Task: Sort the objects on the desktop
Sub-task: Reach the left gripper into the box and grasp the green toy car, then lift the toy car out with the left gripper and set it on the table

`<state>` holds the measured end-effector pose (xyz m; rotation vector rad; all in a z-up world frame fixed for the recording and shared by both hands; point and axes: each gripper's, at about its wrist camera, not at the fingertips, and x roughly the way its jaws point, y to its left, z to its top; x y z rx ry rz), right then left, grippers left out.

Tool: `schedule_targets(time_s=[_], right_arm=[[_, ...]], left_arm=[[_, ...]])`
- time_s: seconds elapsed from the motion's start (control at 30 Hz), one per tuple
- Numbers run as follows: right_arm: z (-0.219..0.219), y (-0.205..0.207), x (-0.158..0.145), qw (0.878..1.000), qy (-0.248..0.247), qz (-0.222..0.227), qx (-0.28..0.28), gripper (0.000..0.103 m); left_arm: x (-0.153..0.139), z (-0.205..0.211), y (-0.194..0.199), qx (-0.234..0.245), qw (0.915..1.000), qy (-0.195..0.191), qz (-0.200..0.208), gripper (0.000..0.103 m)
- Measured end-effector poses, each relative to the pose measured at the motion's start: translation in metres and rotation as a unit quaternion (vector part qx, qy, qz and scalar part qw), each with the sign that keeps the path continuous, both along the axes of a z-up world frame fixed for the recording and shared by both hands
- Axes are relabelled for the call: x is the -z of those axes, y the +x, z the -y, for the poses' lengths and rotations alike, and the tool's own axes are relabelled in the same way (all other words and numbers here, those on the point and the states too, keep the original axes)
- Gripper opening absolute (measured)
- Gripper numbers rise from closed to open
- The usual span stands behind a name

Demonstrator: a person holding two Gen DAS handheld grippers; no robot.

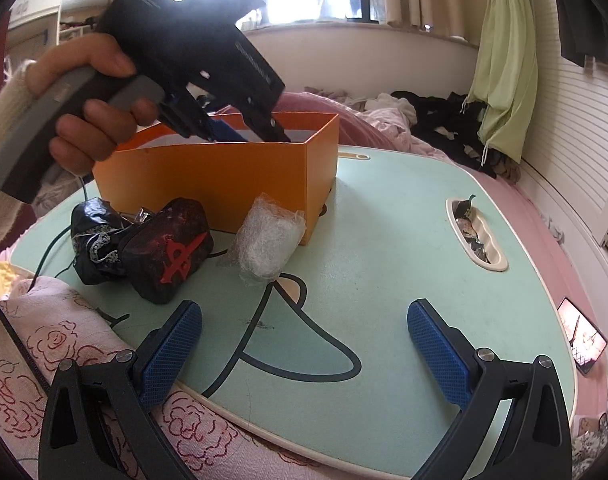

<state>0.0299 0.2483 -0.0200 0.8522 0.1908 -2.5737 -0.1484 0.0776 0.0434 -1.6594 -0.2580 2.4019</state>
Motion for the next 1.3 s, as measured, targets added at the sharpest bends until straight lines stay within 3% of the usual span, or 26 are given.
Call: schedule_targets(time_s=[0.1, 0.13, 0.23, 0.5, 0.63, 0.77, 1.07, 1.3], right_arm=[[0.000, 0.000, 0.000, 1.000, -0.001, 0.000, 0.000, 0.103], [0.000, 0.000, 0.000, 1.000, 0.000, 0.000, 0.000, 0.103], [0.000, 0.000, 0.000, 1.000, 0.000, 0.000, 0.000, 0.103], [0.001, 0.001, -0.001, 1.000, 0.000, -0.001, 0.000, 0.103], [0.001, 0.001, 0.000, 1.000, 0.000, -0.001, 0.000, 0.103], [0.001, 0.001, 0.000, 1.000, 0.000, -0.001, 0.000, 0.103], [0.001, 0.002, 0.000, 1.000, 0.000, -0.001, 0.000, 0.103], [0.001, 0.002, 0.000, 1.000, -0.001, -0.001, 0.000, 0.103]], left_arm=[[0.002, -0.006, -0.002, 0.012, 0.9996, -0.021, -0.015, 0.039], [0.002, -0.007, -0.001, 0.015, 0.9994, -0.025, -0.020, 0.034], [-0.001, -0.002, 0.002, 0.018, 0.9992, -0.016, -0.031, 0.028], [-0.039, 0.025, 0.021, 0.029, 0.9947, 0.045, -0.087, 0.025], [-0.062, 0.036, 0.036, 0.034, 0.9885, 0.092, -0.115, 0.025], [-0.076, 0.043, 0.056, 0.044, 0.9831, 0.113, -0.137, 0.025], [-0.076, 0.070, 0.104, 0.057, 0.9688, 0.182, -0.158, 0.025], [-0.069, 0.098, 0.127, 0.042, 0.9642, 0.201, -0.168, 0.025]])
